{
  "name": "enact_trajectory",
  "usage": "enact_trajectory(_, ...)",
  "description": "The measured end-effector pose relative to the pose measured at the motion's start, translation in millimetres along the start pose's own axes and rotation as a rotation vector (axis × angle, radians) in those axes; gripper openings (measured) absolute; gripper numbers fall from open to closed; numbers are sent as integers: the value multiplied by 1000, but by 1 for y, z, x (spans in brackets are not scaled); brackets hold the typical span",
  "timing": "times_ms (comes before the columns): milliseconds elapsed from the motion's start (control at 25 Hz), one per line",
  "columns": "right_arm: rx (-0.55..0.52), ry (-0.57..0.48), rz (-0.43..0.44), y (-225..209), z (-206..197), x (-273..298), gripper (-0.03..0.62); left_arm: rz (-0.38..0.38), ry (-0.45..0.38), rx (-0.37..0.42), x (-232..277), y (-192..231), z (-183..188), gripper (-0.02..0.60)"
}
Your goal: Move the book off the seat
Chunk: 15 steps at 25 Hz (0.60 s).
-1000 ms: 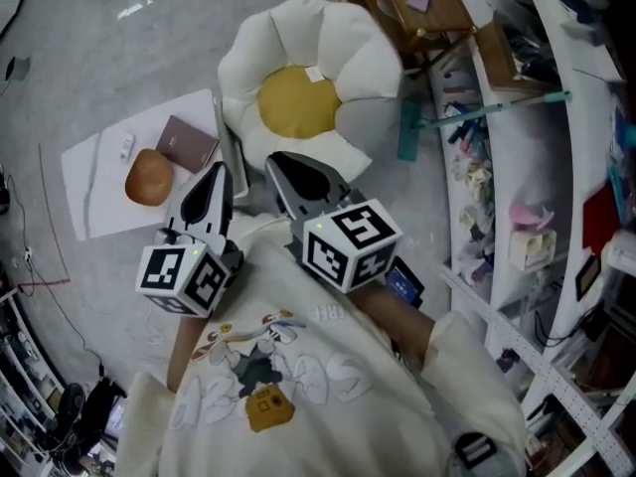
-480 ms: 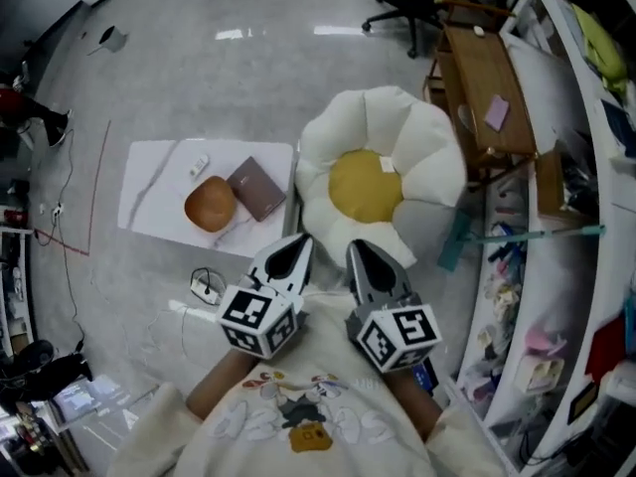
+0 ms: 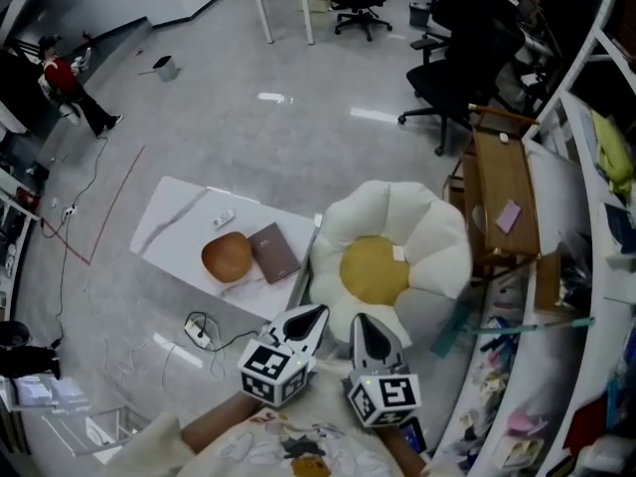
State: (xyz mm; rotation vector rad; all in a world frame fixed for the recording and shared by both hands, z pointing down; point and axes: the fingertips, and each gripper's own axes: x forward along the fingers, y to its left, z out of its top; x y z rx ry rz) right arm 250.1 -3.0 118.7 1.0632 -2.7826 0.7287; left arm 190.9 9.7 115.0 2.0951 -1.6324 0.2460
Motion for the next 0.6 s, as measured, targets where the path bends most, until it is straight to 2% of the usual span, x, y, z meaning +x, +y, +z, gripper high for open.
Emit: enact_trajectory(600,-7,33,29,23,-12,-4,9,17,2,-15,-20,1,-9,9)
